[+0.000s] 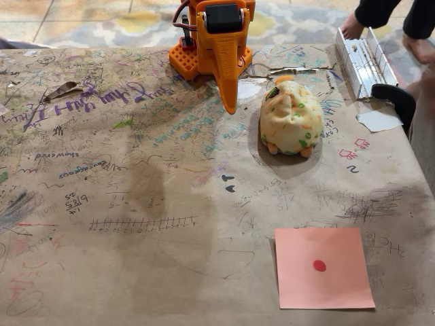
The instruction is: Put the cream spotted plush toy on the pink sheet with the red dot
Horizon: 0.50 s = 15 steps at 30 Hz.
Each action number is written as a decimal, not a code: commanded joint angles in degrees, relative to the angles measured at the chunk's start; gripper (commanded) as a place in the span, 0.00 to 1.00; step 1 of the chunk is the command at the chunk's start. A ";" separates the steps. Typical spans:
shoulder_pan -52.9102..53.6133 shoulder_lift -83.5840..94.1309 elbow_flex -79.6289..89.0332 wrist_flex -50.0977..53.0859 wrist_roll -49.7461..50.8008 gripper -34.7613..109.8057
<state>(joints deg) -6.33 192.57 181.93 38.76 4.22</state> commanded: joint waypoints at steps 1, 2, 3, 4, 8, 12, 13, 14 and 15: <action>0.00 0.79 0.79 0.97 0.09 0.24; 0.00 0.79 0.79 0.97 0.09 0.24; 0.00 0.79 0.79 0.97 0.09 0.24; 0.00 0.79 0.79 0.97 0.09 0.24; 0.44 0.79 0.79 0.97 0.62 0.24; 1.05 0.79 0.79 0.97 1.41 0.24; 1.49 0.79 0.79 0.97 1.93 0.24; 1.93 0.79 0.79 0.97 2.29 0.24; 2.02 0.79 0.79 0.97 2.55 0.24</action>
<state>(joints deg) -4.31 192.57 181.93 38.76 5.54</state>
